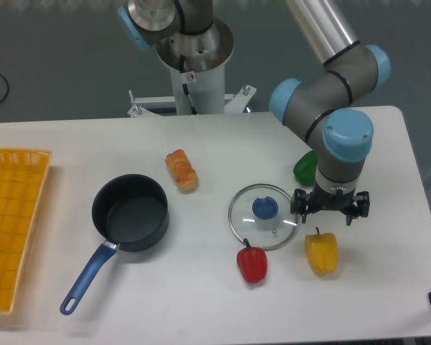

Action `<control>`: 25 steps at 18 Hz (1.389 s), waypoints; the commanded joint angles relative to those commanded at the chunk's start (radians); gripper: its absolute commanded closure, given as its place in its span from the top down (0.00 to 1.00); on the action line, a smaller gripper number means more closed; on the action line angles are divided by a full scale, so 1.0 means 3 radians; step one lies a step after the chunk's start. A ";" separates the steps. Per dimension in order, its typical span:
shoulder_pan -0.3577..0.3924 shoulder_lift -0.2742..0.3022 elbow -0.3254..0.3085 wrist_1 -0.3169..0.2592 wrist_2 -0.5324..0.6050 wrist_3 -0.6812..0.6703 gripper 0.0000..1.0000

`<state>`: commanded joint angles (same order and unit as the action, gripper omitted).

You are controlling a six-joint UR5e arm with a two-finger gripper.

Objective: Pick up the yellow pepper
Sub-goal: 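Lower the gripper around the yellow bell pepper, then close the gripper on the yellow bell pepper's stem end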

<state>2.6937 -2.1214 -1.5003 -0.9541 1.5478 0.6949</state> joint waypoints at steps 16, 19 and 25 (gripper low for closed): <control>-0.0051 -0.0266 0.0036 0.0240 0.0000 -0.0051 1.00; -0.0087 -0.0322 0.0051 0.0266 0.0000 -0.0107 1.00; -0.0087 -0.0368 0.0051 0.0271 0.0000 -0.0011 0.99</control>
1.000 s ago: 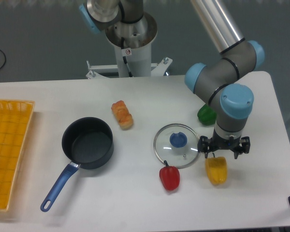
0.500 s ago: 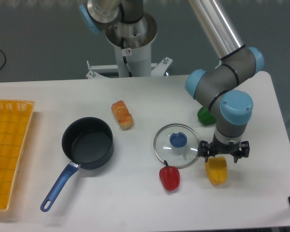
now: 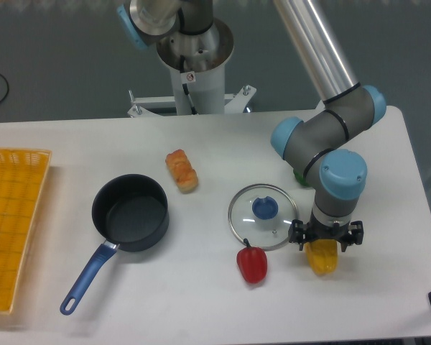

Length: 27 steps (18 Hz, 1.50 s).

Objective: Pick up the yellow pepper
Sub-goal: 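Close the gripper on the yellow bell pepper's stem end, then lift the yellow pepper and carry it toward the glass lid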

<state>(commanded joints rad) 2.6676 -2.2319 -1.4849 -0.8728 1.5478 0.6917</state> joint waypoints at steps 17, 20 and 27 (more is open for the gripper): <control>0.0000 0.0122 -0.0010 -0.0005 0.0005 0.0169 0.44; -0.0005 0.0240 -0.0046 -0.0010 0.0005 0.0225 0.44; -0.0148 0.0695 -0.0184 -0.0051 0.0036 0.0292 0.44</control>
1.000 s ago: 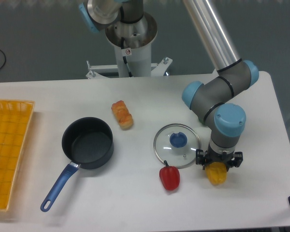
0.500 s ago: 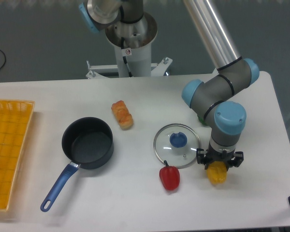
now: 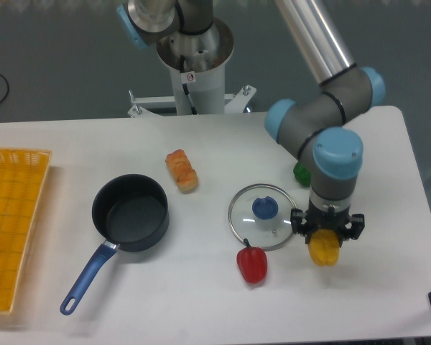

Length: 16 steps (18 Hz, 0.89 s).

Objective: Pick up the yellow pepper
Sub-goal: 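Lift the yellow pepper and carry it toward the glass lid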

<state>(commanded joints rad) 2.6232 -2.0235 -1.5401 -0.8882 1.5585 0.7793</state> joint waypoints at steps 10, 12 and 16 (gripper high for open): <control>-0.0195 0.0271 -0.0154 -0.0301 0.0251 0.0552 0.44; -0.0200 0.0327 -0.0159 -0.0439 0.0251 0.0725 0.44; -0.0190 0.0415 -0.0159 -0.0741 0.0251 0.1185 0.44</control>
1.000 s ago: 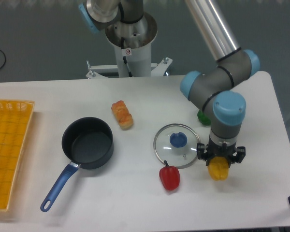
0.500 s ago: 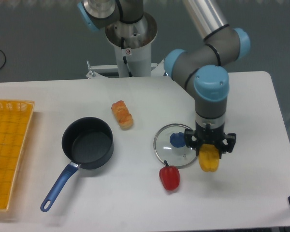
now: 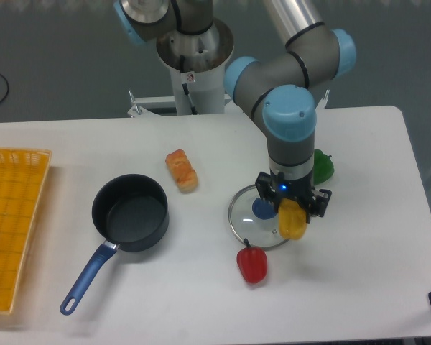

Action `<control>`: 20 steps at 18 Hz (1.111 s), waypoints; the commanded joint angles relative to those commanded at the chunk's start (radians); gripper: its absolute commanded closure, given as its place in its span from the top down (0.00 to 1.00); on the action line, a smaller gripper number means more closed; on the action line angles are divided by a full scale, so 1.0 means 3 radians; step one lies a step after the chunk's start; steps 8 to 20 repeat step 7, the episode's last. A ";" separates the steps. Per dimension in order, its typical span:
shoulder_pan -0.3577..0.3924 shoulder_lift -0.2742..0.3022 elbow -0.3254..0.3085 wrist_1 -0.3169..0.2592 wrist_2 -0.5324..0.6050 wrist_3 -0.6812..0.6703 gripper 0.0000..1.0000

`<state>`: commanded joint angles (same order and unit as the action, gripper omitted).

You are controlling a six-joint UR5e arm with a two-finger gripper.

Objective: Pick up the yellow pepper
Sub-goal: 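Lift the yellow pepper and carry it toward the glass lid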

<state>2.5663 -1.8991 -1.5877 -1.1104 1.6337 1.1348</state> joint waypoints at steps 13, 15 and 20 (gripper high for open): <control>0.0026 0.0067 -0.0015 -0.0088 0.0005 0.0241 0.44; 0.0026 0.0067 -0.0015 -0.0088 0.0005 0.0241 0.44; 0.0026 0.0067 -0.0015 -0.0088 0.0005 0.0241 0.44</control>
